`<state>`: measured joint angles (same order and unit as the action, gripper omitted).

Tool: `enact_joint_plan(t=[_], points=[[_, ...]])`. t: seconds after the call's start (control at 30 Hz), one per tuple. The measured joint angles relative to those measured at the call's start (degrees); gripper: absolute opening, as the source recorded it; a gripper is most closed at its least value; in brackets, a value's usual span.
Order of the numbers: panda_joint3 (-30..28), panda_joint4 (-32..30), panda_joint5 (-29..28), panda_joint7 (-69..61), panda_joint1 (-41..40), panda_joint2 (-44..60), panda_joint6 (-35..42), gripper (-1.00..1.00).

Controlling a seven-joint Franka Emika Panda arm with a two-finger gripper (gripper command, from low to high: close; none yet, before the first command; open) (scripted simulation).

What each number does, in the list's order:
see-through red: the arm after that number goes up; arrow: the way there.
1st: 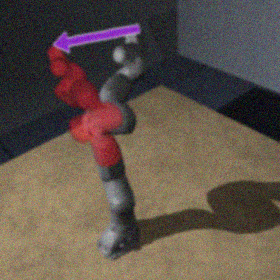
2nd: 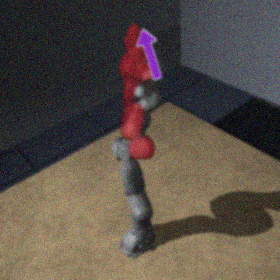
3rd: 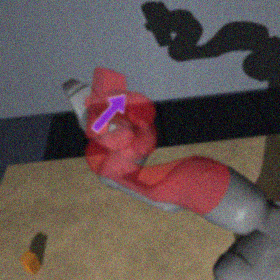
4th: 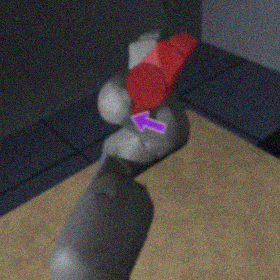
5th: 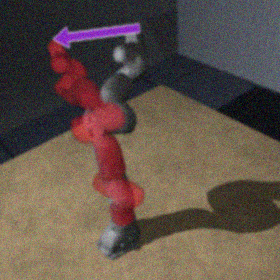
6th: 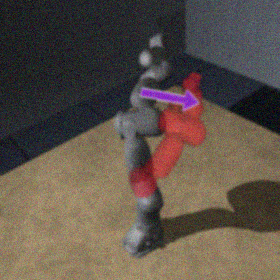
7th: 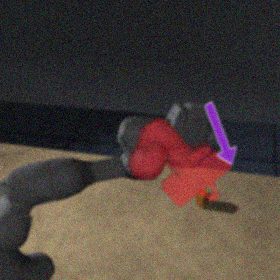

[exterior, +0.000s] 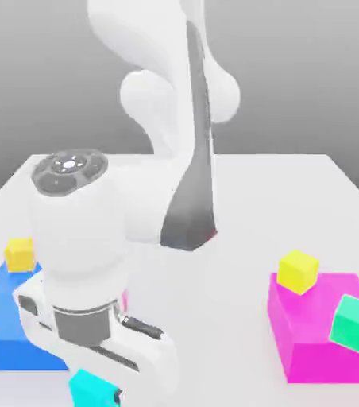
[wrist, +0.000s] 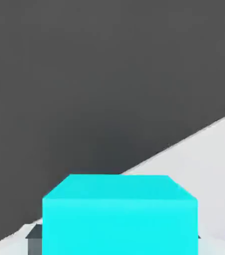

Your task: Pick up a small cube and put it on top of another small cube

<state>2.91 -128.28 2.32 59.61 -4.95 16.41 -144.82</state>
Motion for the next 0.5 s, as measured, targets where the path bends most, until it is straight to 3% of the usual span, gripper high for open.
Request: enact_joint_plan(t=[0.27,0.37,0.4,0.5], points=[[11.93,-4.76,-1.63,-6.93,13.80,-12.27,7.50,-1.00],[13.66,-6.40,-4.69,-7.20,17.77,-10.20,4.18,-1.00],[13.58,-6.81,-5.35,-6.90,17.93,-9.14,2.77,1.00],[13.58,-6.81,-5.35,-6.90,17.93,-9.14,2.77,1.00]])
